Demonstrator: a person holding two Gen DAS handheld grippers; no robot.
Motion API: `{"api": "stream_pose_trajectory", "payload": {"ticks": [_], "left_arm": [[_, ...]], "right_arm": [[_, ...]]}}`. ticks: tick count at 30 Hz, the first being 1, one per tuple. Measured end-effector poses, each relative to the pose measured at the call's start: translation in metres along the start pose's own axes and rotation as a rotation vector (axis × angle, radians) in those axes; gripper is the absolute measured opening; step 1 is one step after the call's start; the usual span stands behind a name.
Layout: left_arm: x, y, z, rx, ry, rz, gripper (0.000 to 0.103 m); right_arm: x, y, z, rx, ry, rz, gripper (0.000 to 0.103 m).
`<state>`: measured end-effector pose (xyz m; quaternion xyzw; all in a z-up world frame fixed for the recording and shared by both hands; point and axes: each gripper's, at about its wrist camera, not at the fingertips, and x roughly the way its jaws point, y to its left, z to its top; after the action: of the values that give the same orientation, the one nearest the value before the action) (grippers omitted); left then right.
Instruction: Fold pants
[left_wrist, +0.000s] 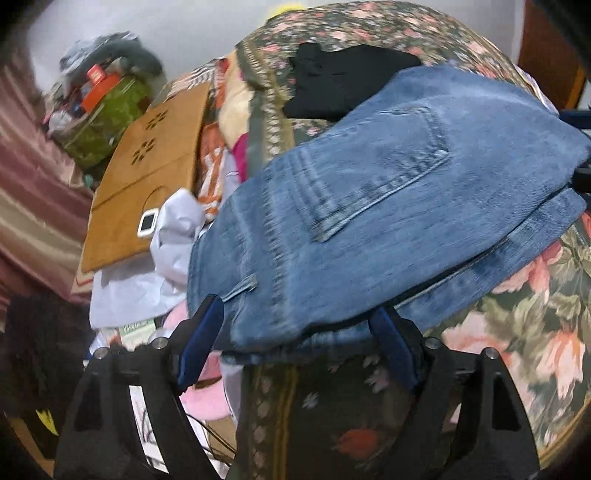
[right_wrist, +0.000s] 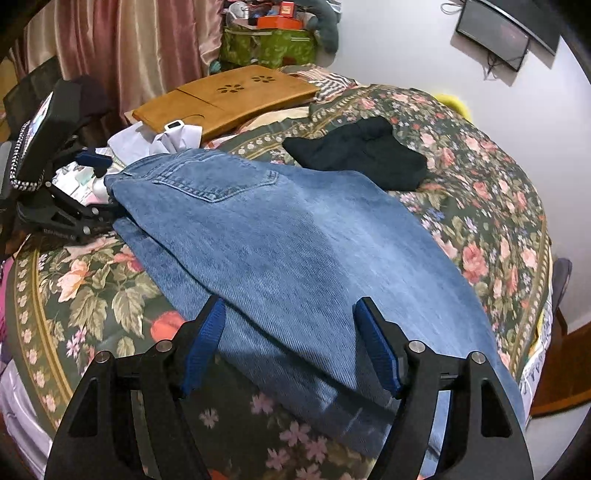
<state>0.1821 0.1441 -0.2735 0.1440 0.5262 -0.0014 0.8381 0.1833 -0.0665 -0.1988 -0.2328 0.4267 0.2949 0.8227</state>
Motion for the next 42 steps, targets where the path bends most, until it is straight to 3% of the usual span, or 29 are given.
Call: {"api": "stream_pose_trajectory", "payload": {"ticks": [2, 4, 6, 7, 8, 15, 21, 25, 27, 30, 32, 34, 37, 42], "left_arm": [[0.000, -0.007, 0.004, 0.035, -0.009, 0.003, 0.066], [-0.002, -0.014, 0.007, 0.057, -0.028, 0.011, 0.041], [-0.008, -0.018, 0.009, 0.062, -0.062, 0.024, 0.028], [-0.011, -0.019, 0.009, 0.060, -0.074, 0.034, 0.026], [-0.015, -0.019, 0.008, 0.051, -0.092, 0.043, 0.024], [-0.024, -0.003, -0.003, -0.051, -0.086, -0.034, 0.017], [-0.012, -0.007, -0.022, -0.087, -0.035, -0.093, 0.017], [-0.020, -0.001, -0.024, -0.128, -0.039, -0.110, 0.019], [-0.027, 0.003, -0.026, -0.146, -0.044, -0.121, 0.019], [-0.040, 0.009, -0.028, -0.174, -0.044, -0.119, 0.023], [-0.051, 0.012, -0.027, -0.192, -0.060, -0.109, 0.037], [-0.059, 0.015, -0.022, -0.209, -0.084, -0.083, 0.063], [-0.068, 0.018, -0.006, -0.240, -0.121, -0.074, 0.071], [-0.058, 0.009, 0.037, -0.277, -0.099, -0.120, 0.078]], "right_arm": [[0.002, 0.004, 0.000, -0.014, -0.006, 0.012, 0.052], [0.003, 0.008, 0.001, -0.013, -0.008, 0.032, 0.042], [0.002, 0.008, 0.002, 0.007, -0.022, 0.045, 0.032], [0.000, 0.009, 0.002, 0.018, -0.027, 0.051, 0.025], [-0.002, 0.008, 0.003, 0.035, -0.039, 0.074, 0.009], [-0.008, 0.011, -0.002, 0.109, 0.009, 0.180, 0.009], [-0.022, 0.010, 0.004, 0.096, 0.000, 0.202, 0.023], [-0.025, -0.018, 0.010, 0.207, -0.044, 0.208, 0.043], [-0.022, -0.040, 0.009, 0.299, -0.061, 0.196, 0.047], [-0.009, -0.066, 0.001, 0.387, -0.037, 0.108, 0.052], [0.004, -0.084, -0.011, 0.454, 0.018, 0.076, 0.052], [0.013, -0.096, -0.030, 0.492, 0.070, 0.045, 0.052], [0.000, -0.102, -0.058, 0.497, 0.046, 0.033, 0.056], [-0.024, -0.119, -0.095, 0.560, 0.041, 0.064, 0.060]]}}
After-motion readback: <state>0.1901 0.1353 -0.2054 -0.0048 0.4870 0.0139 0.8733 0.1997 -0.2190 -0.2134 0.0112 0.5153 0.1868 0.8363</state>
